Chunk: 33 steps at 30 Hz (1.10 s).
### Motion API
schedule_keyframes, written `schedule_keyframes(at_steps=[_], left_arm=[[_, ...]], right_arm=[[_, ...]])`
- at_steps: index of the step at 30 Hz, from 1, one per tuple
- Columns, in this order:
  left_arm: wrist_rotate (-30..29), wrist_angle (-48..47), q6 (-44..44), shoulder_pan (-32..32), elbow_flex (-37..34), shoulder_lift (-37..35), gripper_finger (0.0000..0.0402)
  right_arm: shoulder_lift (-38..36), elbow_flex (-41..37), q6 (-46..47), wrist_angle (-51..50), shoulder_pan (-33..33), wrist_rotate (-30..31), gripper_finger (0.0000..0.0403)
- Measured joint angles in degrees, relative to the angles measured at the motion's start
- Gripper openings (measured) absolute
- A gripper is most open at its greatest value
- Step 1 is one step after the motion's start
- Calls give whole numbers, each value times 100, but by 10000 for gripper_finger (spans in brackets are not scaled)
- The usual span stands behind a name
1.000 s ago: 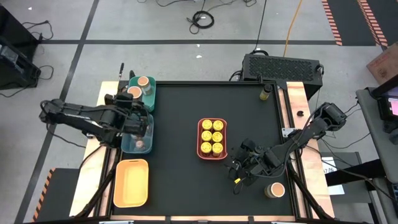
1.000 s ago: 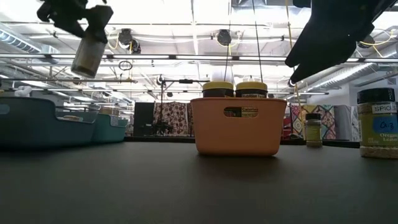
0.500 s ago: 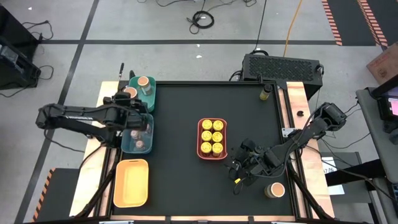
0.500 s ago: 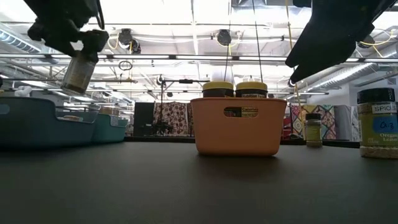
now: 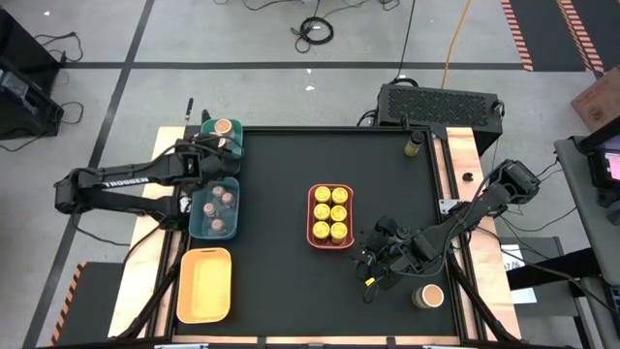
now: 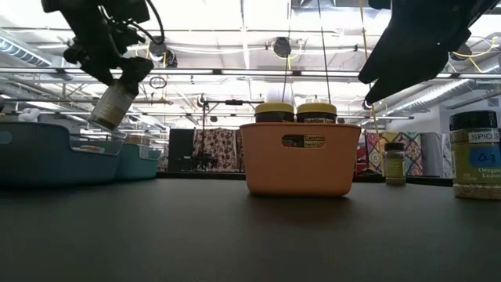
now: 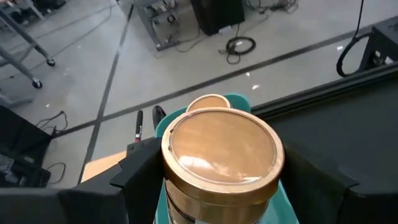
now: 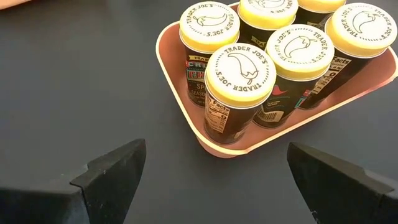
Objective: Sort spices by type
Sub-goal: Put the golden seasoning bottle in the green bin
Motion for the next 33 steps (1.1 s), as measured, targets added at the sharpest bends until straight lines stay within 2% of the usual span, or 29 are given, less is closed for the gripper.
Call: schedule_keyframes(at_steps=[14,20,24,33], left_arm=[[885,755,796,862,-26,4,273],[1238,1259,809,1230,-521,4,273],[1289,1691,812,1406,-853,-7,273],[1433,1785,814,1634,-998,-11,273]], right_arm=[[0,0,-52,-10,0,2,384],[0,0,-53,-26,0,2,384],[0,0,-112,-26,0,2,384],[0,0,-204,-26,-1,4,384]])
